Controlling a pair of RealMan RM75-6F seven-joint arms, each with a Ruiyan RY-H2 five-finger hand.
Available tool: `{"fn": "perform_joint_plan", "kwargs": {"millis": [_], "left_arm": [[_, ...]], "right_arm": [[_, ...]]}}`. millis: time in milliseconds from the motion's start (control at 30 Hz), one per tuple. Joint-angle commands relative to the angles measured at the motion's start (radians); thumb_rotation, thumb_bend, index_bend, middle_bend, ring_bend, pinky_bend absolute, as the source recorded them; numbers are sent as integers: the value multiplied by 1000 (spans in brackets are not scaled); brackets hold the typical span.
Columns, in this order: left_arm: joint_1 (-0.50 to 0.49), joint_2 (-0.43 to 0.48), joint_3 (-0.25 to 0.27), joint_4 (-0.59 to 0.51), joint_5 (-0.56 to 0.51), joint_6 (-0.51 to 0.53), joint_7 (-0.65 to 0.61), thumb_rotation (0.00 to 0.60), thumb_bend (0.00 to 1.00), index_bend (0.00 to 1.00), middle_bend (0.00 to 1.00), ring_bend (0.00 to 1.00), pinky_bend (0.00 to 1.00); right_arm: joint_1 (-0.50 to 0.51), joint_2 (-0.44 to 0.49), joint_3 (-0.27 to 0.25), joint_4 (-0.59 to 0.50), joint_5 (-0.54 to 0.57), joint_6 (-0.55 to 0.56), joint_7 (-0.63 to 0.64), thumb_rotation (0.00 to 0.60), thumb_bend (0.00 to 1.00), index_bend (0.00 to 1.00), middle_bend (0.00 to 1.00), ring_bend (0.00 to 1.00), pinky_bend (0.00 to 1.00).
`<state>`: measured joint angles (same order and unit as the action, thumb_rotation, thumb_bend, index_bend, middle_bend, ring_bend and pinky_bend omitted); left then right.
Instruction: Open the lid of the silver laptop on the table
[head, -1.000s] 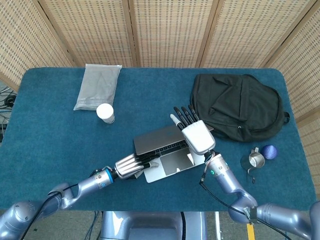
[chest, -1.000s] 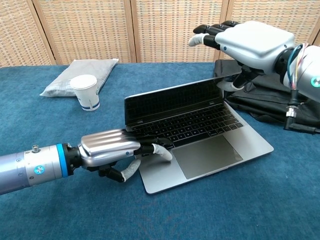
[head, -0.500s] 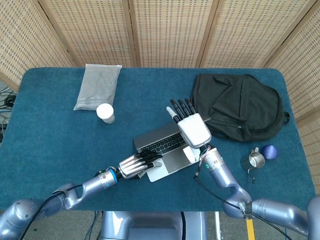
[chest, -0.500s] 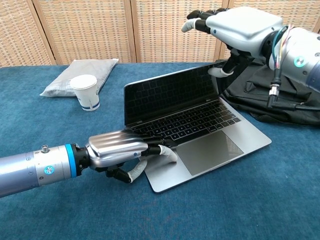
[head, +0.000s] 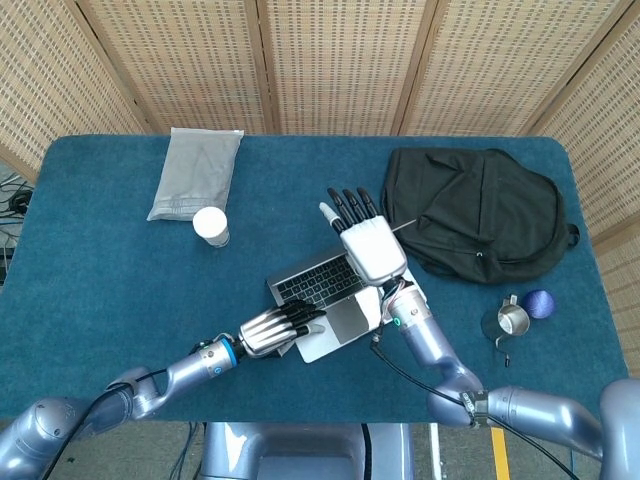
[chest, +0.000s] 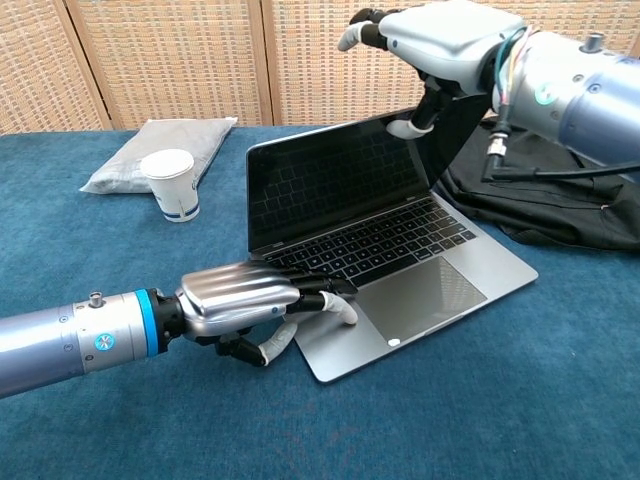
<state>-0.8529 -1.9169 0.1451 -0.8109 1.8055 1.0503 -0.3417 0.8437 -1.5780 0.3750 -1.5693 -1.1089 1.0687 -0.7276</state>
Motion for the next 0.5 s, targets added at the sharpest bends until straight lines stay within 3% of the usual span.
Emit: {"fn": "perform_joint_plan", "kwargs": {"millis": [33, 500], "left_arm": [[-2, -1, 1, 0, -3, -1, -4, 600, 832, 162, 70, 71, 115], [-15, -11, 1, 3, -10, 10, -36, 600, 821, 162, 72, 71, 115]], "right_arm": [[32, -27, 17, 17, 46, 0, -25, 600, 360, 105, 1, 0, 57], [136, -84, 54, 74, 135, 9, -67, 600, 360, 105, 1, 0, 57]]}}
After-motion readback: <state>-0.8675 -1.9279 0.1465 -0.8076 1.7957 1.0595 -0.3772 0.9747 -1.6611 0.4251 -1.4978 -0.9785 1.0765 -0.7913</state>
